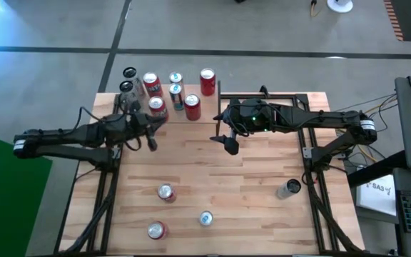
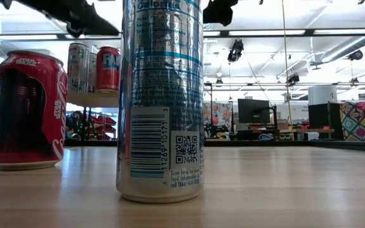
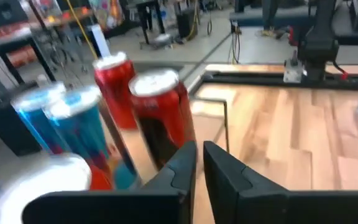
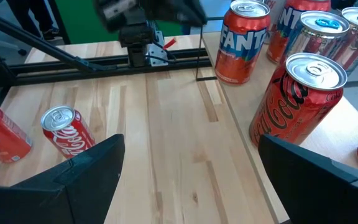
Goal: Place canned beverage on shelf
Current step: Put the red soda can on the shelf aligned with the other red soda cans
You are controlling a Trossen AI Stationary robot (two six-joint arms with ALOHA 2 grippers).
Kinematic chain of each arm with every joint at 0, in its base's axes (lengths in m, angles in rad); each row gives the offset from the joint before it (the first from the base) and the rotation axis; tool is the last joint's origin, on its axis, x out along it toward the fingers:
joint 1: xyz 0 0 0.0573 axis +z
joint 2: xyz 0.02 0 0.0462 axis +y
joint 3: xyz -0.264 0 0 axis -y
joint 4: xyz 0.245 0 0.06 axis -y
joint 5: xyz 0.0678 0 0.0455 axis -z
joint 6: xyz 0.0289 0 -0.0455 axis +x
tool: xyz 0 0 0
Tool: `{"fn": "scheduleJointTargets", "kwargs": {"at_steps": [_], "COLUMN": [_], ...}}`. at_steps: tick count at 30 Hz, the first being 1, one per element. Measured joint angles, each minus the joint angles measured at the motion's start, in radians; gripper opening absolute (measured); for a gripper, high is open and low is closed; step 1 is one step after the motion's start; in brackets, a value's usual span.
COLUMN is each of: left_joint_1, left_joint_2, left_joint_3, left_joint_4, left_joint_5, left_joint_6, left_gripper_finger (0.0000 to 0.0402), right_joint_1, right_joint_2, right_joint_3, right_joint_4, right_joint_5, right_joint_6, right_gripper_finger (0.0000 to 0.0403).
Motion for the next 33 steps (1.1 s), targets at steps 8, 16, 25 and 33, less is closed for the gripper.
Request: {"fn": "scheduleJointTargets", "kwargs": {"at_steps": [8,16,25,33], "left_joint_1": [-0.007,-0.005,-0.003,-0.004], "left_joint_2": [0.028,0.029,0.024,-0.028], "left_joint_3": [-0.045,-0.050,-0.051,-0.045], "left_joint_4": [-0.070,-0.078,-0.102,-0.113], "left_joint_5": [-0.191,-0.317,-0.429,-0.352], "left_joint_6": [-0.086,-0.076,-0.089,-0.095], "left_gripper_finger": [0.0002,0.0000,0.0000,0.0000], "right_joint_1": [0.000,0.000,0.000,0.000], "right_joint_2": [0.000,0.000,0.003,0.010], "right_joint_3": [0.000,0.000,0.000,0.000], "right_joint_4": [-0.001,-0.001,-0.001,-0.019], "right_joint_5": [-0.001,-0.001,-0.001,-0.010], "right_joint_6": [0.000,-0.001,-0.003,-0.001], "right_gripper_finger": [0.0359,0.0359,0.0359,0.0359]}}
